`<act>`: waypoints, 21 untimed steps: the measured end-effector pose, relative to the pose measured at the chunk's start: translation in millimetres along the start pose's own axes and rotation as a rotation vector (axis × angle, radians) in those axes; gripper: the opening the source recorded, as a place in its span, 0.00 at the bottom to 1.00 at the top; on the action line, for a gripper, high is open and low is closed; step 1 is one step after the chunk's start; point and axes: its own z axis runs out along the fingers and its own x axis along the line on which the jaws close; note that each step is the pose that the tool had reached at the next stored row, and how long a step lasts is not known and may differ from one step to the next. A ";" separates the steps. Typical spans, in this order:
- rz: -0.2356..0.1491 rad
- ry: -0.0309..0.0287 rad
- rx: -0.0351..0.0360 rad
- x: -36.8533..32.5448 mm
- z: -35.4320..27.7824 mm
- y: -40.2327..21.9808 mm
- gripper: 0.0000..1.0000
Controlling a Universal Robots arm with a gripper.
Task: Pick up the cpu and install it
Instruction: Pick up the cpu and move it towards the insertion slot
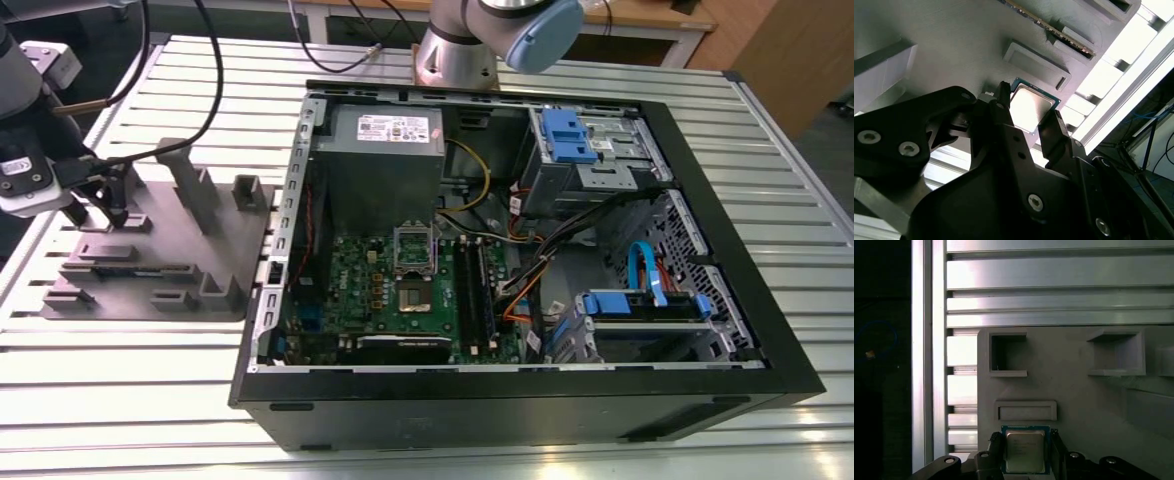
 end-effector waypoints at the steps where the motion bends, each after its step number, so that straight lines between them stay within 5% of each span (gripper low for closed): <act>1: 0.000 0.0000 0.0000 0.0 -0.4 0.0 0.47; 21: 0.000 0.0000 0.0000 0.1 -7.2 0.3 0.47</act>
